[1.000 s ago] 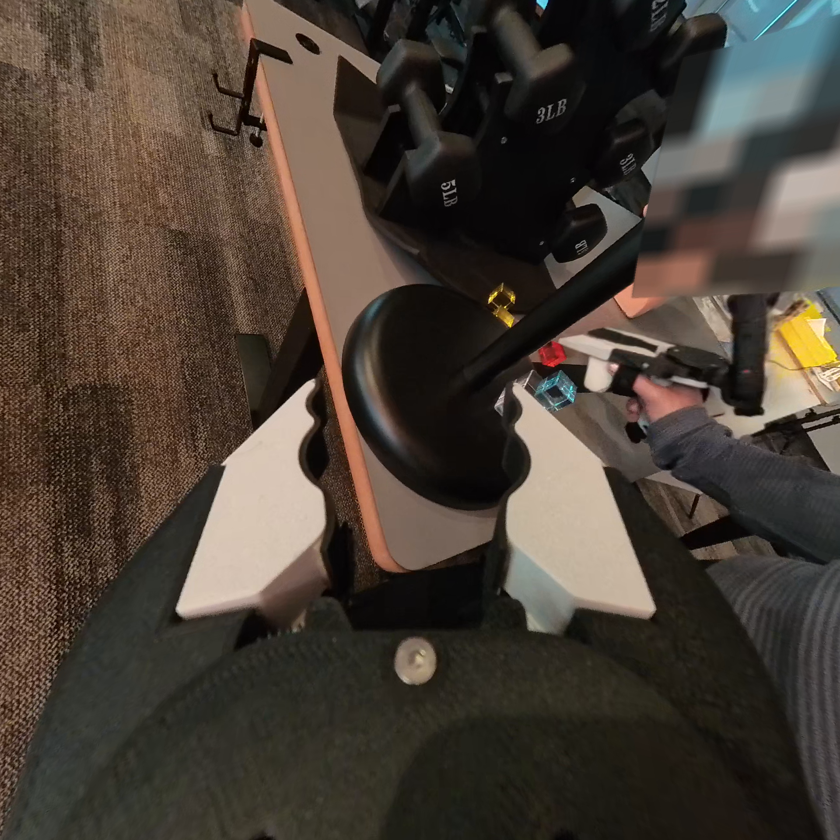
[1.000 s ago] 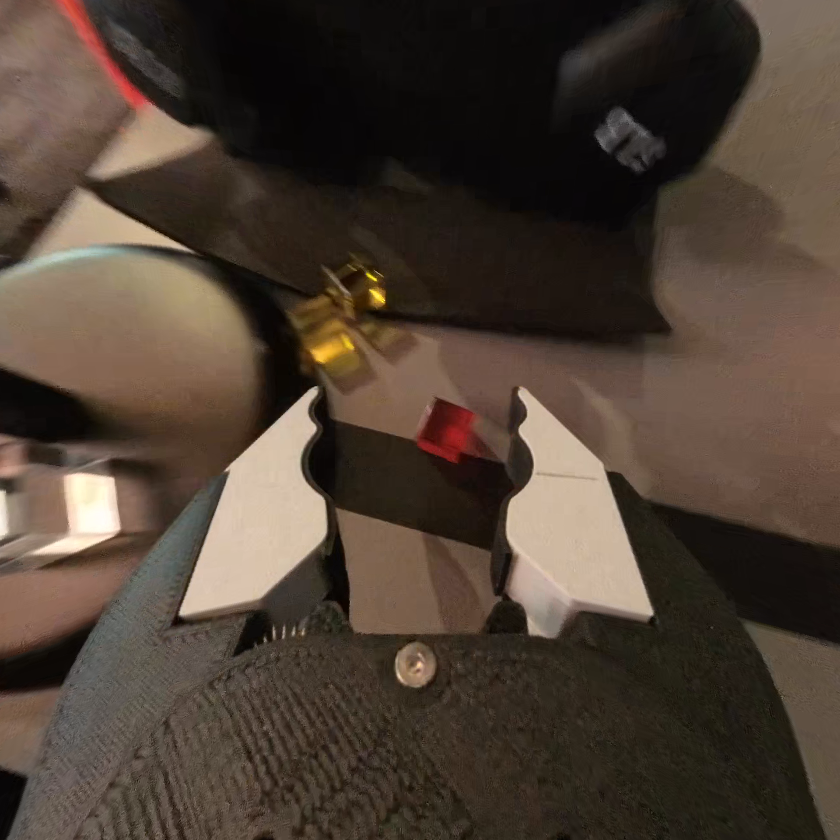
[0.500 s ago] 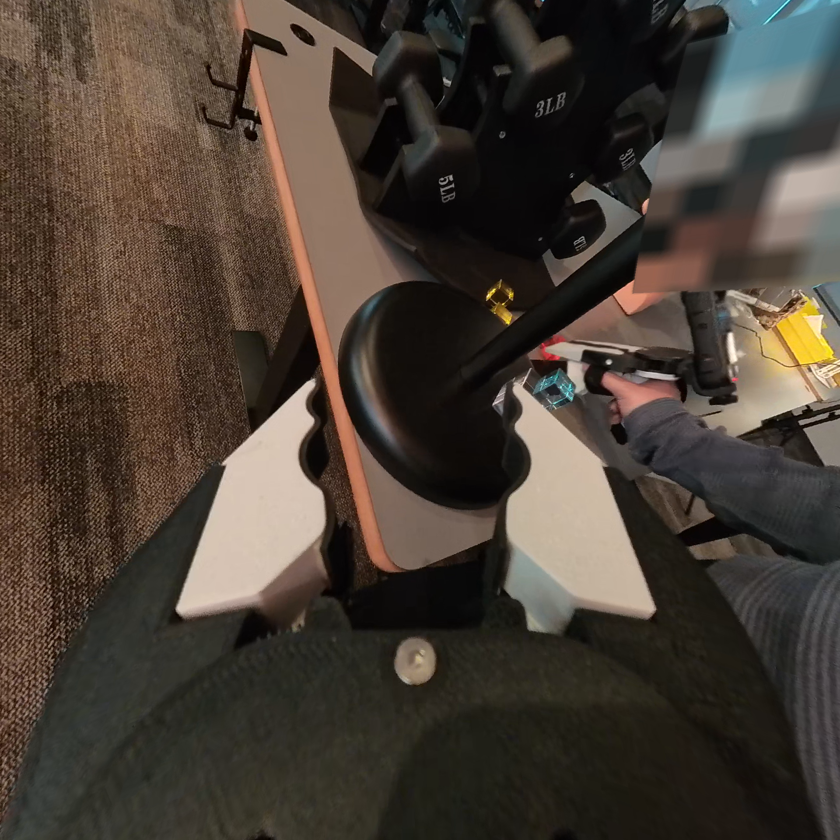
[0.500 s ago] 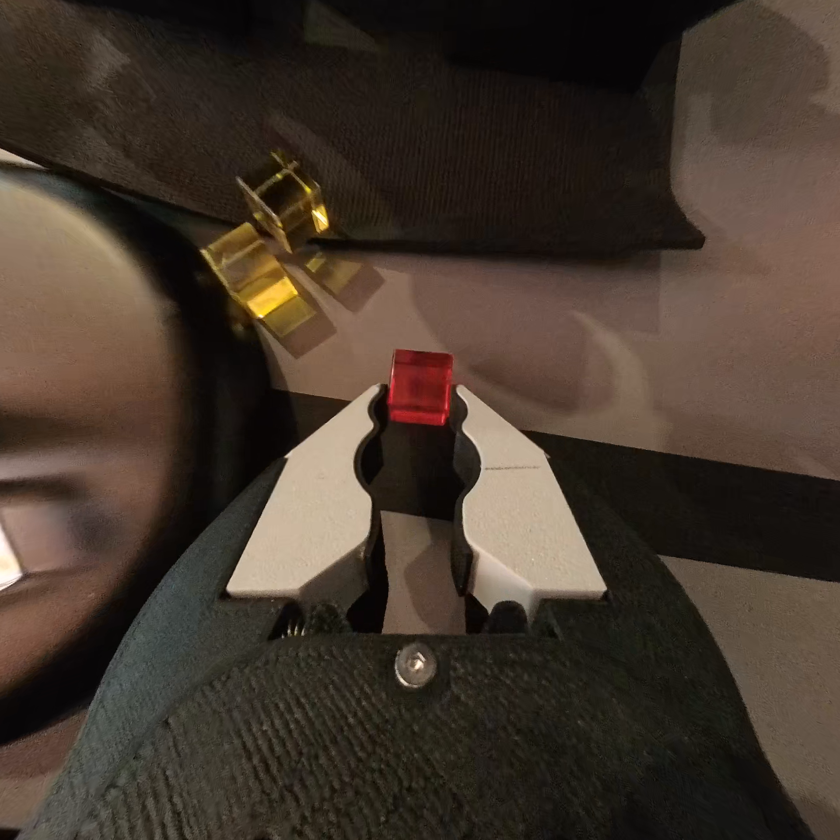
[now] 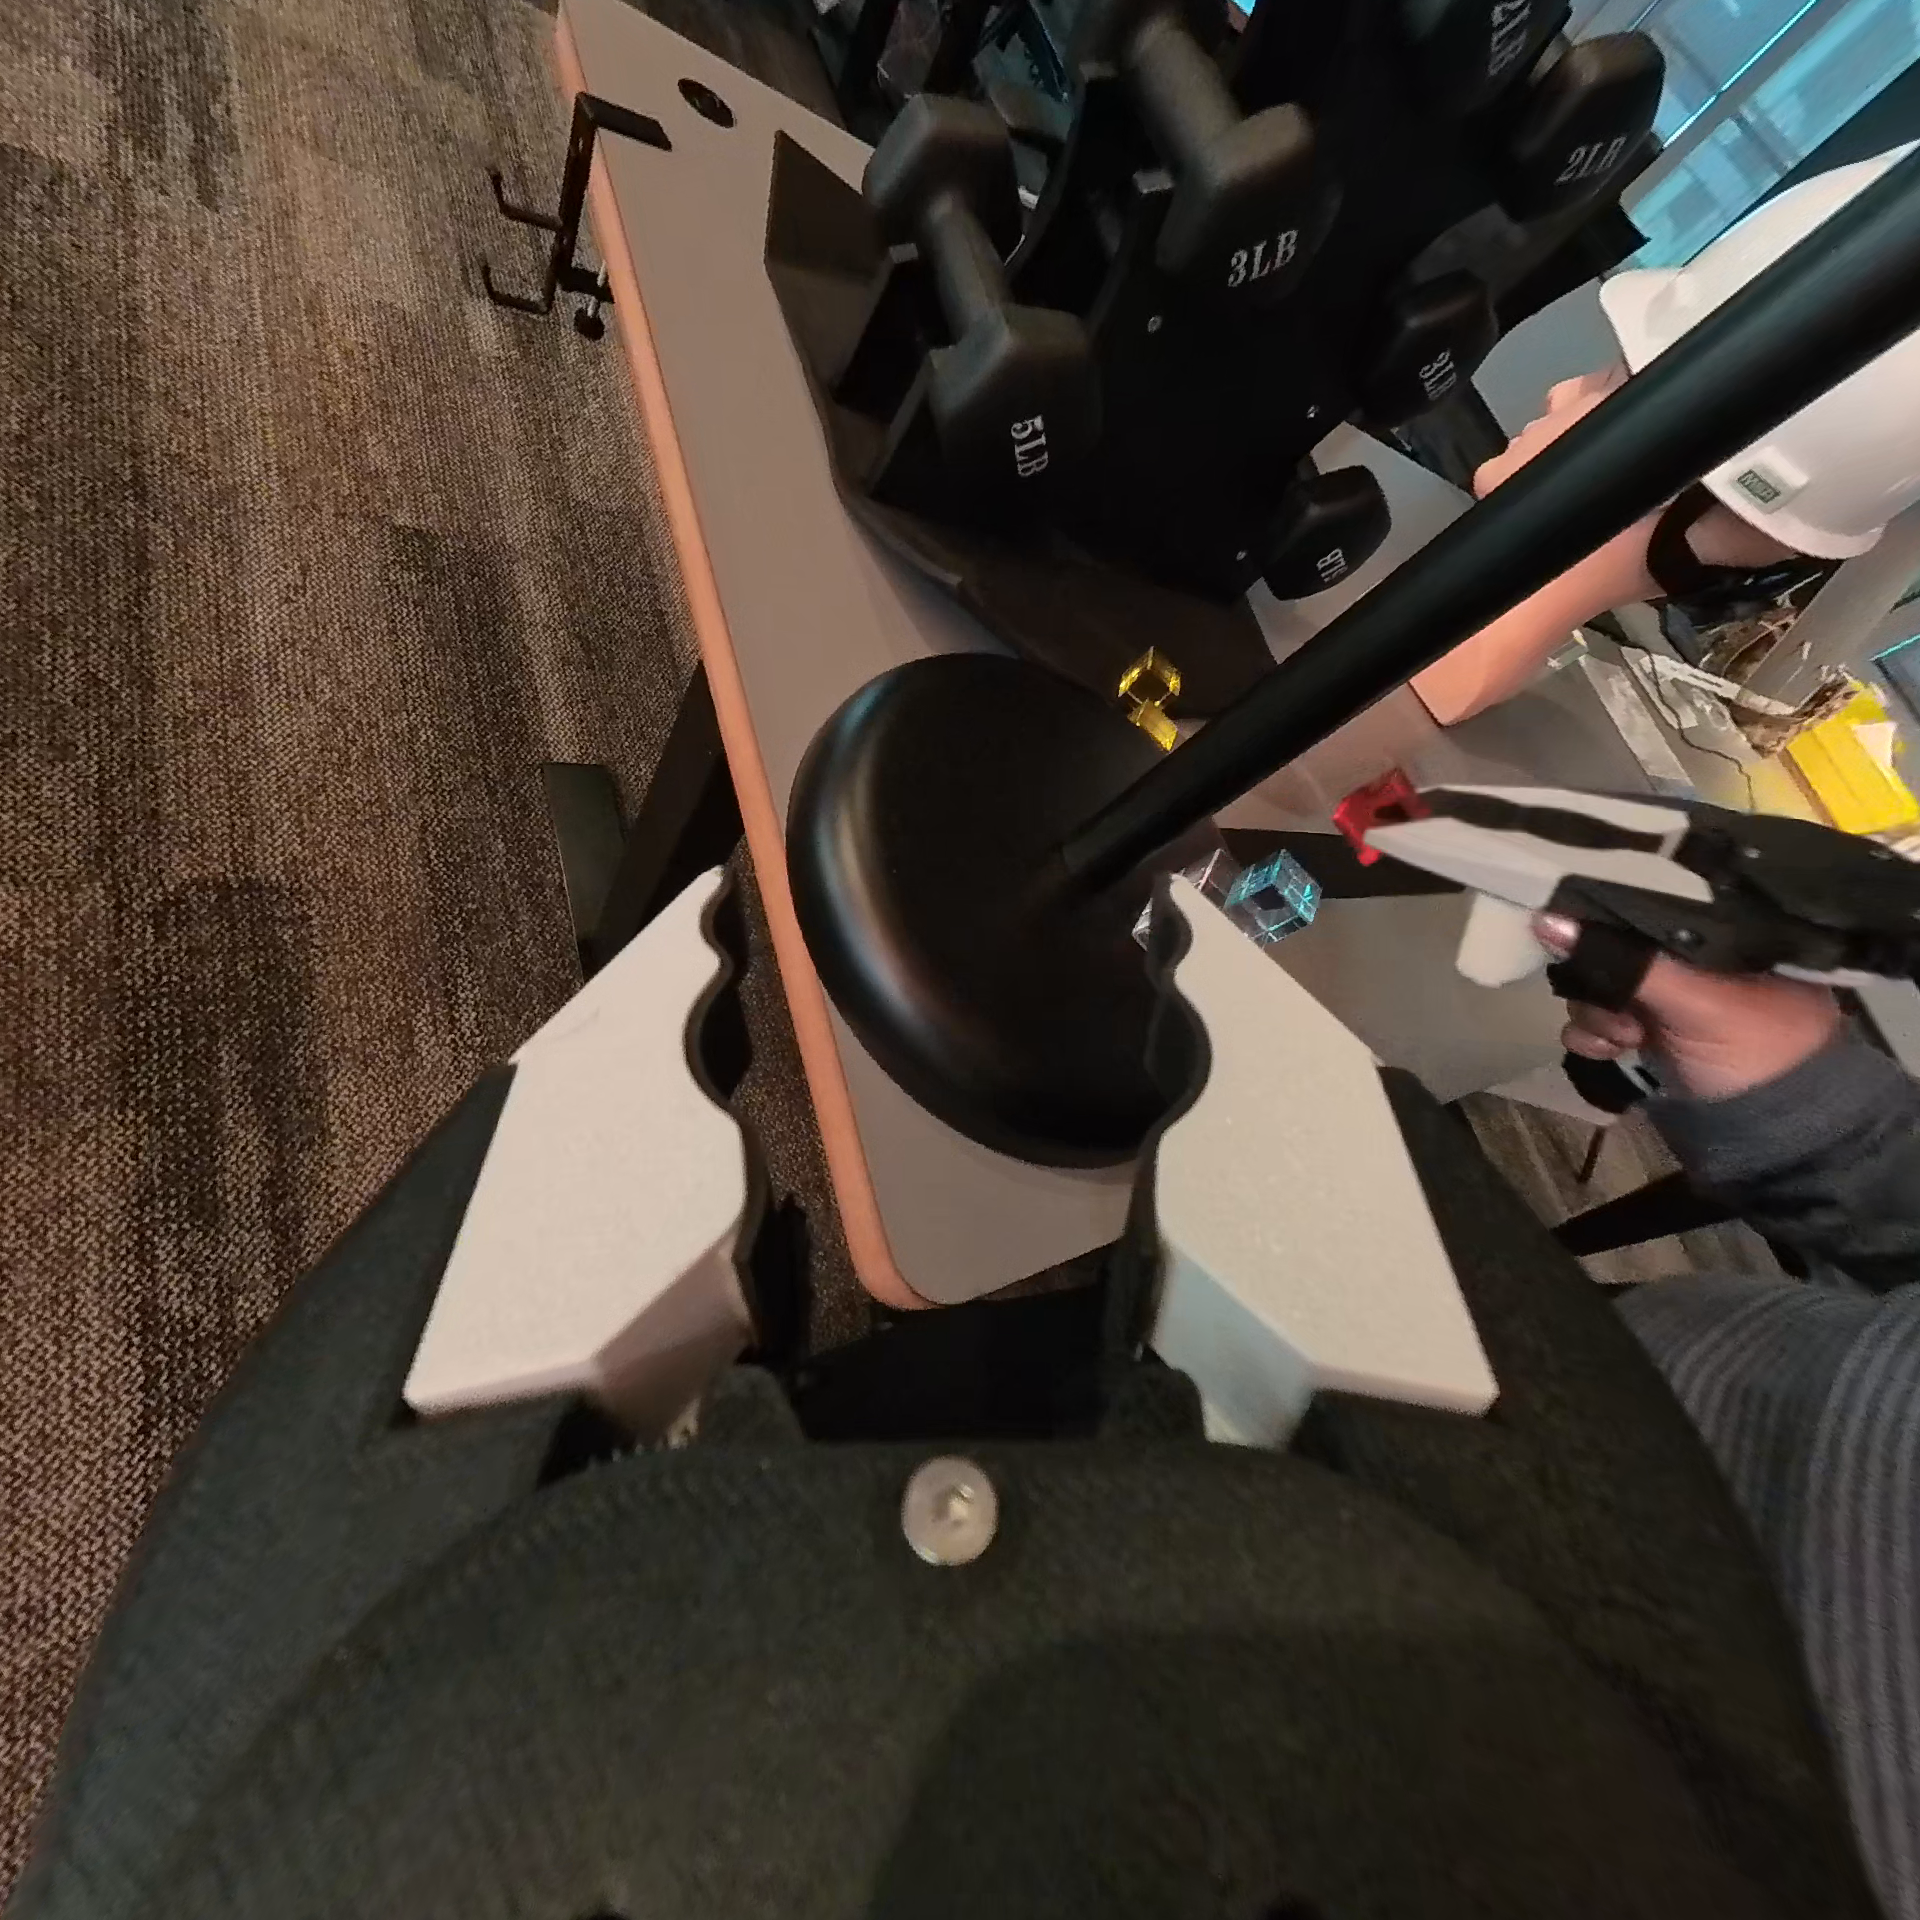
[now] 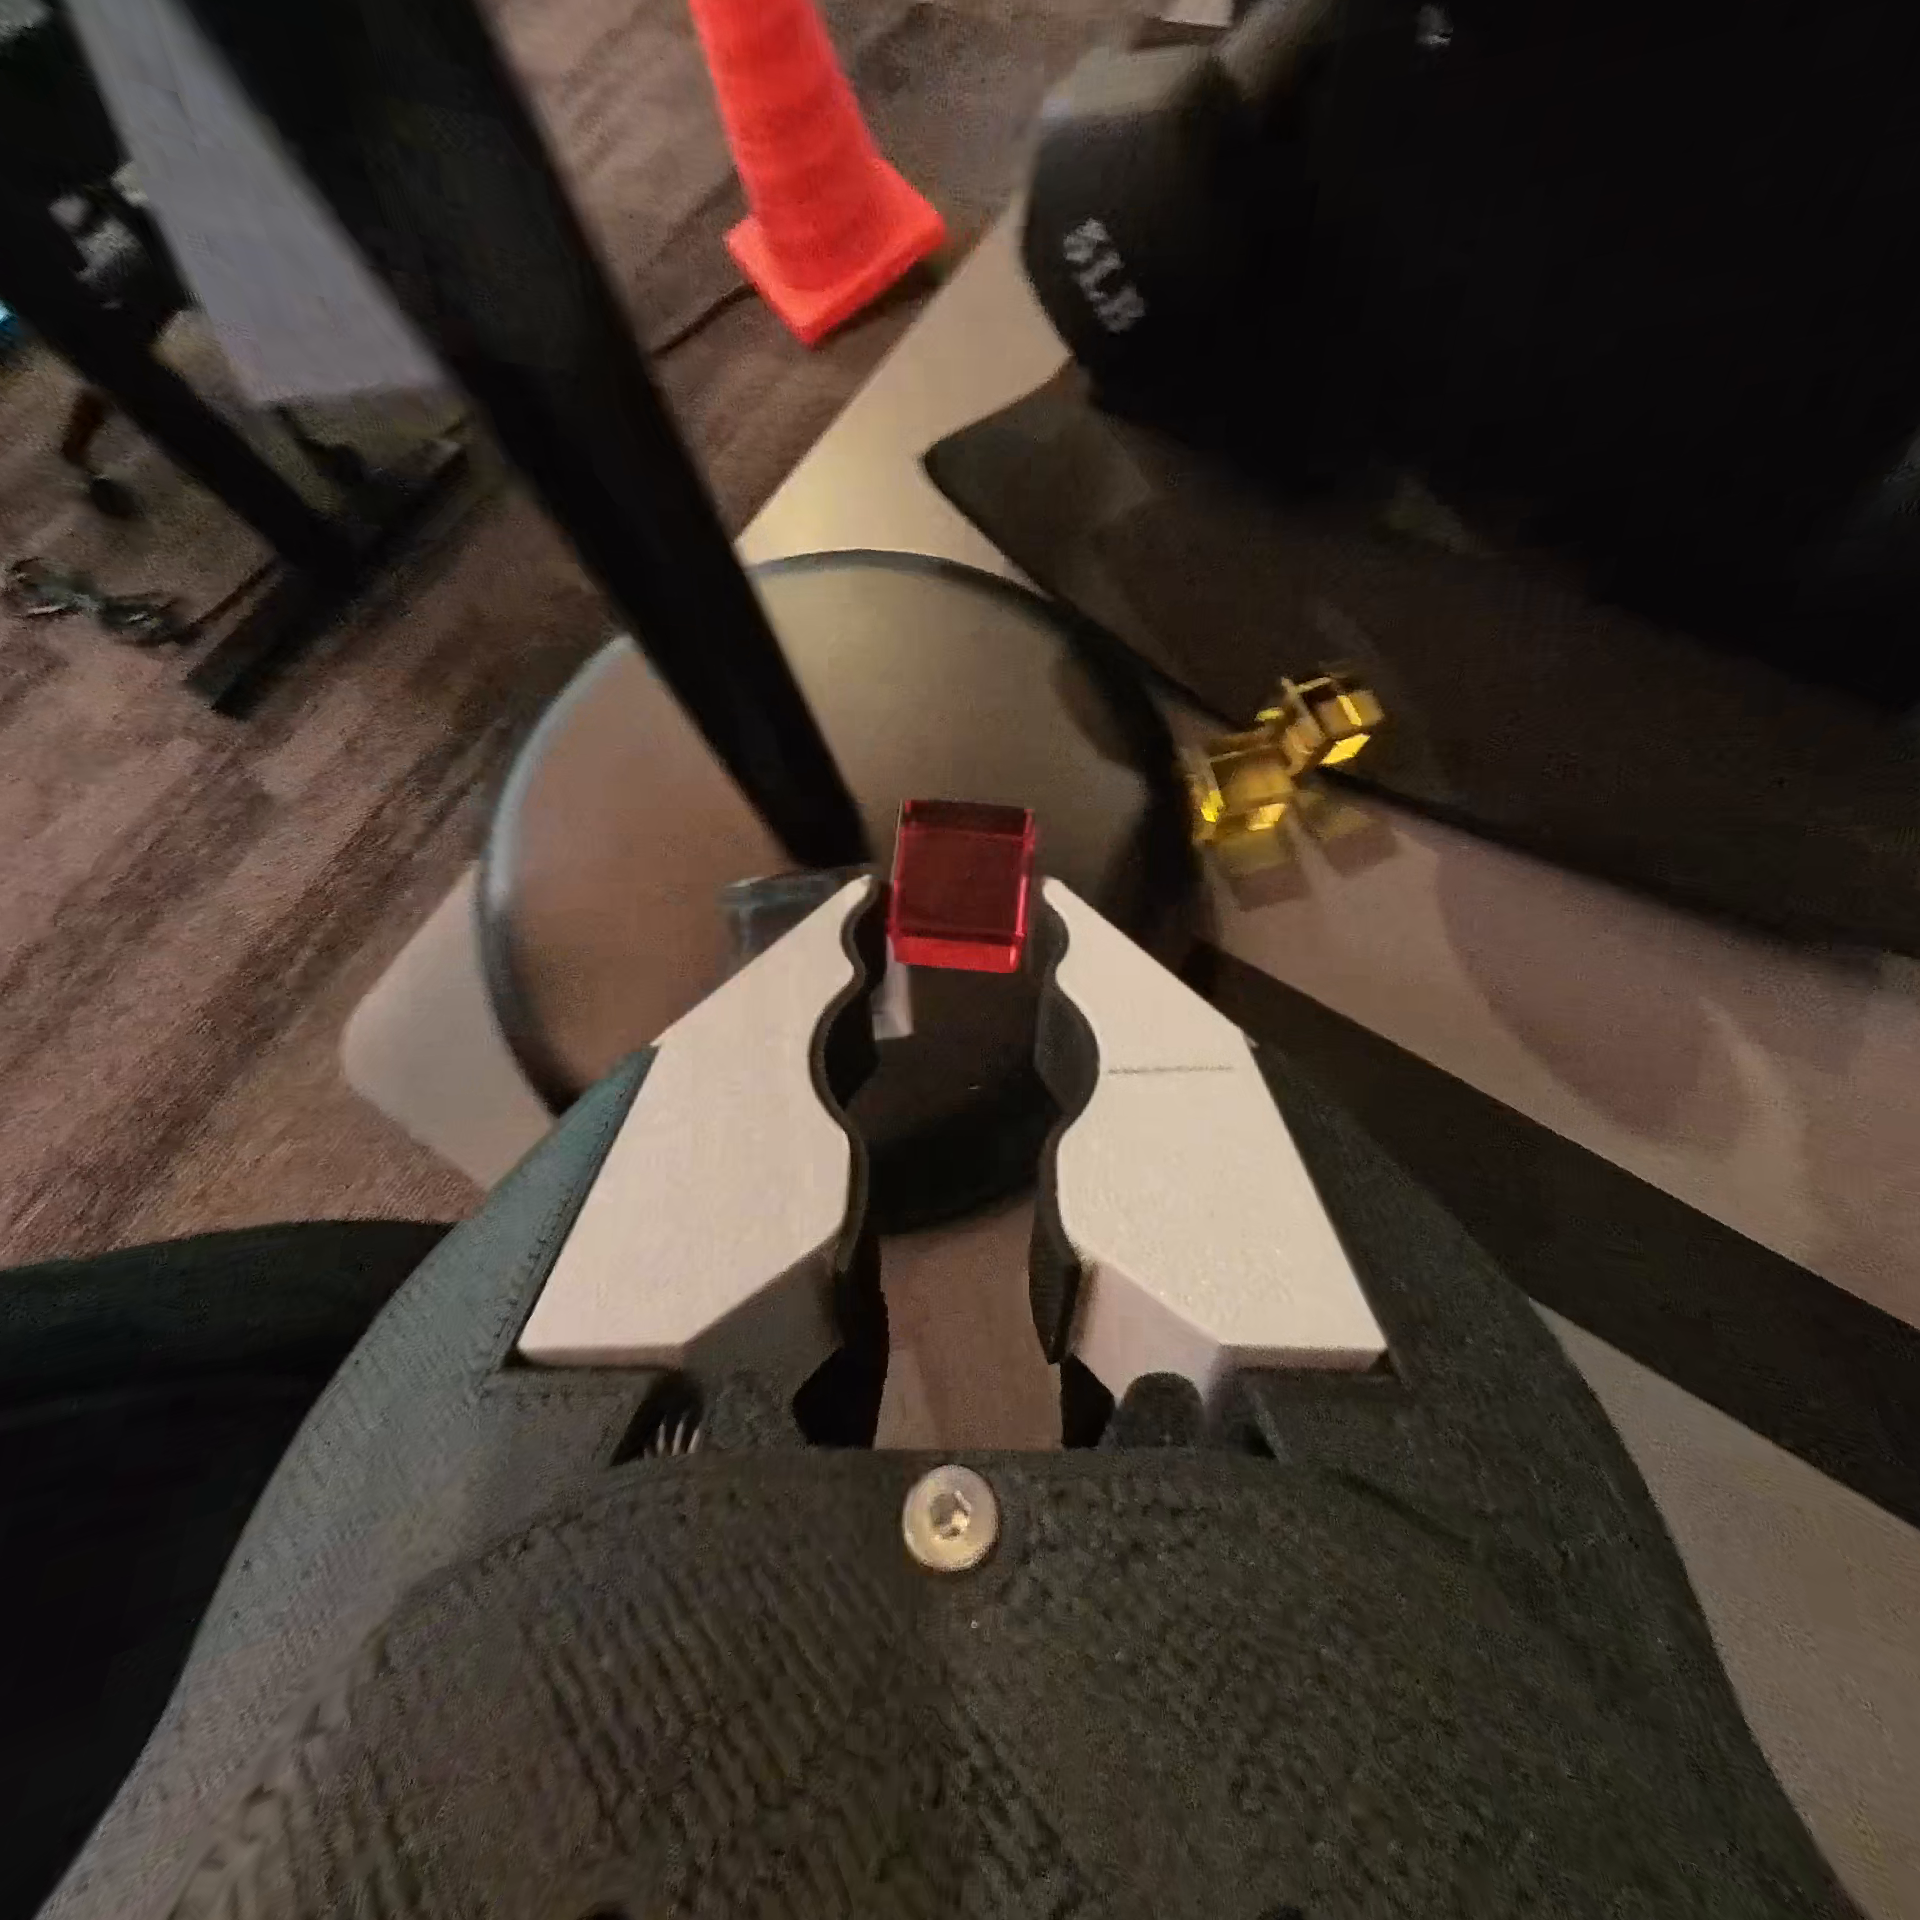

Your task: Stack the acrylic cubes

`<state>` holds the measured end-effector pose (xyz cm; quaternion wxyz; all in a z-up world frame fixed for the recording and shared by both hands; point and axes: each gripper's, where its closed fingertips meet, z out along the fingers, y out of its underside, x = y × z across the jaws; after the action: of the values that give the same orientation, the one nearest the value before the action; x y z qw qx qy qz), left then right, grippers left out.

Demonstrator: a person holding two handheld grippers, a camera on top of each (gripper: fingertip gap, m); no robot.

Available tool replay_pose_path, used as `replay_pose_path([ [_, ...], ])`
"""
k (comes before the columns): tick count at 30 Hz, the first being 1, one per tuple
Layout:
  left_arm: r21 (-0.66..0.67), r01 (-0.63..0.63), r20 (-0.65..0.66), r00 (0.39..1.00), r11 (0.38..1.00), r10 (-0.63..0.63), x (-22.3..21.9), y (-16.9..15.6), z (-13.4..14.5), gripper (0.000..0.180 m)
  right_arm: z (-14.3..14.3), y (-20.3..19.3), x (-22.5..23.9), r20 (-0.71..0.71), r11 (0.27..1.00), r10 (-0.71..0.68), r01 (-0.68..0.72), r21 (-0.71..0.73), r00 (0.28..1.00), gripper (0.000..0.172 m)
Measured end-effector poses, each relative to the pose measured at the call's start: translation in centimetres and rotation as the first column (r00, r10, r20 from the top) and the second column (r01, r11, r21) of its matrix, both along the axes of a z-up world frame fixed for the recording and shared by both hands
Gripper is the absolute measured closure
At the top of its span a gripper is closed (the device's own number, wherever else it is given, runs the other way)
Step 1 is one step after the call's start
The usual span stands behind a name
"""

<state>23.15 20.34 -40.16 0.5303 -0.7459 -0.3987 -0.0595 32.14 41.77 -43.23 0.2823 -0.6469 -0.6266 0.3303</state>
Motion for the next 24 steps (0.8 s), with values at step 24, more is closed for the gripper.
replay_pose_path([
  [24,0.006,-0.005,0.004,1.000,1.000,0.005,-0.1,-0.1,0.0,0.103,-1.7,-4.0,-0.1,0.094,0.986,0.154,-0.159,0.050,0.984,0.129],
])
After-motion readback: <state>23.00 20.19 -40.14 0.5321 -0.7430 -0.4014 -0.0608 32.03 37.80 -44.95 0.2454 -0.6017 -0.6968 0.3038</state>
